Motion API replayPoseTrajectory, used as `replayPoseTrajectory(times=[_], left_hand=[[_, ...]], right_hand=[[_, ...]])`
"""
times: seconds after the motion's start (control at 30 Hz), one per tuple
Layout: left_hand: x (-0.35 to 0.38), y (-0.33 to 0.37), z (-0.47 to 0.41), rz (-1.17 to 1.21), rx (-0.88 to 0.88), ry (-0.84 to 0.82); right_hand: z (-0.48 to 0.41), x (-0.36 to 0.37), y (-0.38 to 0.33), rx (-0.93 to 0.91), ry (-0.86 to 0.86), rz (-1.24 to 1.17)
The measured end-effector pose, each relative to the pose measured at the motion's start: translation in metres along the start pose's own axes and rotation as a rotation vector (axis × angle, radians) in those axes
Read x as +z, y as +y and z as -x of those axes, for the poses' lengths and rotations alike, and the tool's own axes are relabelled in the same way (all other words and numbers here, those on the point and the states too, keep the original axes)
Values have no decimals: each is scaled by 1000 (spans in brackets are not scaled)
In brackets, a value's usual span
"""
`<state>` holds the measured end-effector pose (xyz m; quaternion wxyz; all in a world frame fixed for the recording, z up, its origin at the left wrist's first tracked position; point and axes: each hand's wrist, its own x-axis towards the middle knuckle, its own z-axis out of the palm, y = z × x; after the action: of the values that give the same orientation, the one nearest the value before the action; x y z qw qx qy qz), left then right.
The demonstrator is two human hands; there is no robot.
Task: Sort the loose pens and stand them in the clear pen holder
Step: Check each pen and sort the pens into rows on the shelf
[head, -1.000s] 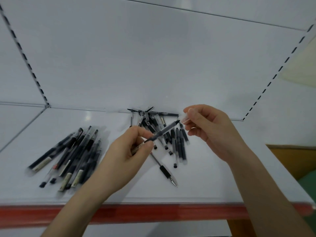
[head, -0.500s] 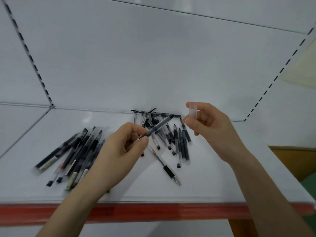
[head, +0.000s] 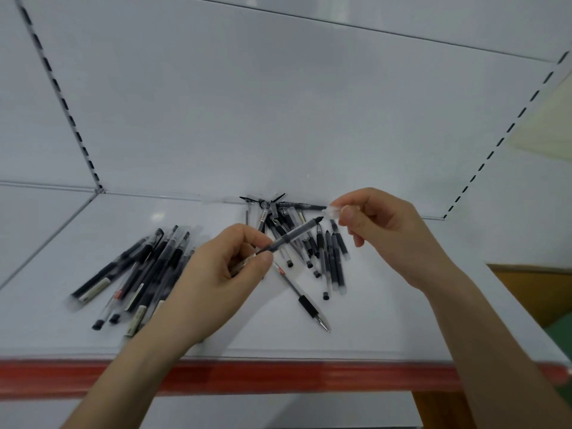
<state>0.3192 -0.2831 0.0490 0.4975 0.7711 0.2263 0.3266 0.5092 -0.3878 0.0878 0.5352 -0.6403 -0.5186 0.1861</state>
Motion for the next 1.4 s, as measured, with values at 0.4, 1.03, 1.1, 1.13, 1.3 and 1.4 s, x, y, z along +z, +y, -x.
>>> replayPoseTrajectory(times=[0.4,1.03,1.1,1.13,1.3,1.4], left_hand=[[3,-4,8,-124,22,-66],[-25,-35,8,-548,-156,237],[-32,-46,9,-673,-206,291],[-34,-50,10,-732,-233,303],[-34,-57,9,-880,-293,280],[-34,-55,8,-897,-279,275]], right_hand=[[4,8,0,63,-110,-84],[-29,61,33,187,-92,201],[-28,61,39,221,-202,365],[-26,62,40,235,-242,413],[-22,70,43,253,-353,618],[-21,72,43,202,-369,693]])
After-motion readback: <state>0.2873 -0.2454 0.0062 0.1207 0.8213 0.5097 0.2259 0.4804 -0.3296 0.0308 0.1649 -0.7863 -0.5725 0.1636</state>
